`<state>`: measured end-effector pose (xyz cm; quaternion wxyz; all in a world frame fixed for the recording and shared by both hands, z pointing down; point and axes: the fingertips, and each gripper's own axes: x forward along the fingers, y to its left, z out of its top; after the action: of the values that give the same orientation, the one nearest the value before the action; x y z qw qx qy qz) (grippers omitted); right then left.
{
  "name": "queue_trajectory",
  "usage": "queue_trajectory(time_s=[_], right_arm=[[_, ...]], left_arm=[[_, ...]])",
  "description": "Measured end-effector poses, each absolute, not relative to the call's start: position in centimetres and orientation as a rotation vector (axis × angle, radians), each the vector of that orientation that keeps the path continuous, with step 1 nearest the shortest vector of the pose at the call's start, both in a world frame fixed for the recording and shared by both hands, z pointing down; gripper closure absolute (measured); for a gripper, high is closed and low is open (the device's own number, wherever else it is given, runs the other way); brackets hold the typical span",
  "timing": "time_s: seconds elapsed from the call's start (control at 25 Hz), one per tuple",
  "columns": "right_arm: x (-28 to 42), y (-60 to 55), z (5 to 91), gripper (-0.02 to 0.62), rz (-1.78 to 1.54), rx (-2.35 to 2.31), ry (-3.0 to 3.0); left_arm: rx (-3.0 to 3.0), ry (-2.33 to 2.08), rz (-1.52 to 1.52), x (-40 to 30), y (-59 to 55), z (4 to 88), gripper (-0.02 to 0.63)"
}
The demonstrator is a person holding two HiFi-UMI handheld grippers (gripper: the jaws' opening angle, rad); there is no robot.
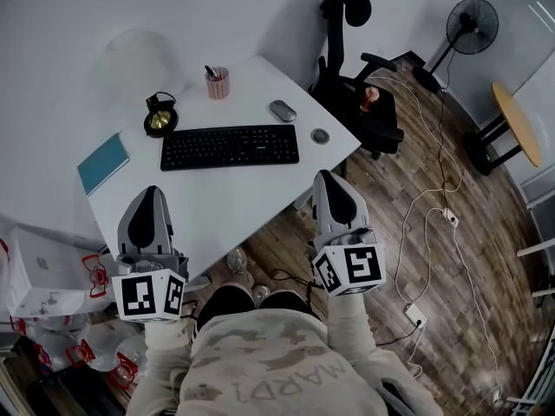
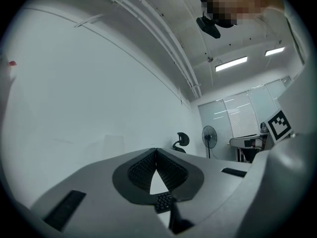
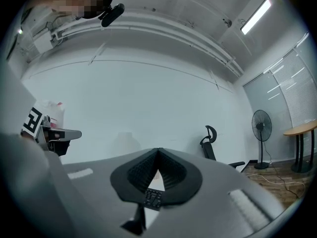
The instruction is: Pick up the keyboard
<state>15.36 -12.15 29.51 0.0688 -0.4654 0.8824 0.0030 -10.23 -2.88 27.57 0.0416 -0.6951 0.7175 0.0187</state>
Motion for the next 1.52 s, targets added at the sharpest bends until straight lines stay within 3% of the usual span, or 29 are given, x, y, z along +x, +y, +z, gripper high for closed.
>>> queue_trajectory(time_s=[0.88,1.52], right_arm=[[12.0,-24.1,31.8,0.586,-0.031,-1.436,2.708],[9.5,-31.4,40.3,0.586,-0.256,-1.505,2.861]], left_arm=[[-2.145,2.239,0.000,-14.2,-14.5,29.9,0.600],[-2.226,2.402,-0.162,-18.4,-20.6,38.0,0.600]])
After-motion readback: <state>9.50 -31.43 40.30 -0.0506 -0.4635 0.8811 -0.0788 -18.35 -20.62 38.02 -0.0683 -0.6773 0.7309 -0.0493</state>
